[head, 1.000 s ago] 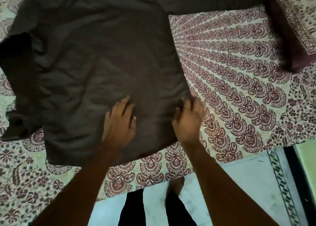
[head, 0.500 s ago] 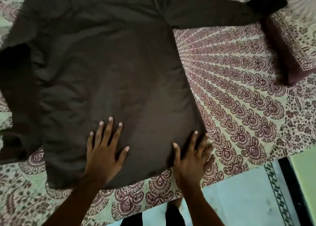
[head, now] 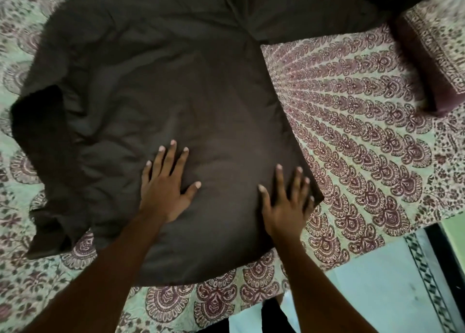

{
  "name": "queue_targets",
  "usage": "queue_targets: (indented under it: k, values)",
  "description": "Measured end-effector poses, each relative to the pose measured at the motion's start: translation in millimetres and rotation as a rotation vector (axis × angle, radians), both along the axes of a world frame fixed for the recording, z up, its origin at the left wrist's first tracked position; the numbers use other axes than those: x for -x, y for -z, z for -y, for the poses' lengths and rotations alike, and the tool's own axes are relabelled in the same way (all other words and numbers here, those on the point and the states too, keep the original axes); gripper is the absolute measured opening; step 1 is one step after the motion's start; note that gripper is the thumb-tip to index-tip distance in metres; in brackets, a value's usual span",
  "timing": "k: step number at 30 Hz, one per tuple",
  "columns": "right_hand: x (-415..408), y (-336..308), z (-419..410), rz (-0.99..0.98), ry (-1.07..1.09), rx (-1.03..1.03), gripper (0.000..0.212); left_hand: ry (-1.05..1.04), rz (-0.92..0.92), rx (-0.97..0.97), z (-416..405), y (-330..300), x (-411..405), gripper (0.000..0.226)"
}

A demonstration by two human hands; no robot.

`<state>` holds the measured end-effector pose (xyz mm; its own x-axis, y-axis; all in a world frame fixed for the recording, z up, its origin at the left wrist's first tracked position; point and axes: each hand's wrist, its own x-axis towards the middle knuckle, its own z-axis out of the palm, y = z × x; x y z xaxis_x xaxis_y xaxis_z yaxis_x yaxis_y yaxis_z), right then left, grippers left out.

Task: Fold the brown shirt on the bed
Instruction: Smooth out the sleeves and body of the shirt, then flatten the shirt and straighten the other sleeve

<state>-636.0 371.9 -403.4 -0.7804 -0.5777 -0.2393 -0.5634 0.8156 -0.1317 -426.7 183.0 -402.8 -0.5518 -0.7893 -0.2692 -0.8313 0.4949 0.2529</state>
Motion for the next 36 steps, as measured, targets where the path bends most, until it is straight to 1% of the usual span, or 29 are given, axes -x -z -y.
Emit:
queue_targets:
  k: [2, 4, 5, 7, 10, 12, 14, 18, 19, 20, 22, 24, 26, 28, 29, 30, 31, 33, 34, 35, 36]
  values:
    - [3, -7, -16, 0.024, 0.088, -0.031, 0.074, 0.005, 0.006, -0.023, 3, -6, 1, 0.088]
    - [5, -10, -2, -0.006, 0.06, -0.007, 0.078, -0.034, -0.011, -0.042, 10, -12, 7, 0.079]
    - [5, -11, 15, -0.022, 0.0, 0.027, 0.078, -0.069, -0.04, -0.034, 15, -15, 9, 0.072]
    - [1, -10, 60, -0.034, -0.176, 0.114, 0.076, -0.114, -0.094, 0.042, 28, -17, 14, 0.064]
    - [-4, -2, 132, 0.001, -0.41, 0.187, 0.069, -0.117, -0.066, 0.125, 50, -9, 11, 0.069]
    - [-1, 8, 155, 0.065, -0.446, 0.158, 0.066, -0.122, -0.03, 0.097, 58, 0, 3, 0.074]
    - [2, 15, 144, 0.07, -0.334, 0.105, 0.066, -0.105, -0.006, 0.094, 56, 4, -5, 0.075]
    - [2, 14, 96, 0.034, 0.027, 0.053, 0.076, -0.102, 0.036, 0.073, 50, -8, -9, 0.079]
    - [3, 12, 93, 0.021, 0.082, 0.048, 0.08, -0.117, 0.045, 0.069, 53, -11, -7, 0.076]
    - [7, 11, 97, -0.011, 0.091, 0.051, 0.082, -0.144, 0.034, 0.075, 60, -14, -2, 0.07]
    - [13, 9, 125, -0.065, -0.017, 0.082, 0.083, -0.204, -0.028, 0.131, 81, -19, 11, 0.053]
    - [18, 9, 171, -0.085, -0.212, 0.155, 0.079, -0.226, -0.073, 0.179, 108, -21, 27, 0.047]
    - [22, 13, 224, -0.036, -0.449, 0.203, 0.074, -0.192, -0.08, 0.168, 139, -18, 41, 0.054]
    - [31, 18, 268, 0.03, -0.709, 0.159, 0.07, -0.179, -0.048, 0.086, 165, -14, 51, 0.066]
    - [39, 20, 282, 0.054, -0.788, 0.112, 0.067, -0.19, -0.03, 0.031, 172, -13, 54, 0.07]
    - [47, 21, 293, 0.067, -0.799, 0.082, 0.066, -0.205, -0.016, -0.017, 179, -13, 56, 0.073]
    - [56, 21, 302, 0.073, -0.732, 0.068, 0.065, -0.218, -0.013, -0.046, 183, -13, 56, 0.075]
    - [72, 16, 319, 0.116, -0.451, 0.072, 0.069, -0.237, -0.022, -0.057, 186, -16, 55, 0.076]
    - [77, 13, 329, 0.117, -0.347, 0.089, 0.074, -0.238, -0.019, -0.056, 186, -17, 55, 0.076]
    - [81, 10, 340, 0.093, -0.362, 0.113, 0.078, -0.24, -0.007, -0.053, 189, -18, 54, 0.077]
    - [83, 7, 349, 0.061, -0.507, 0.128, 0.08, -0.237, 0.007, -0.049, 192, -19, 54, 0.077]
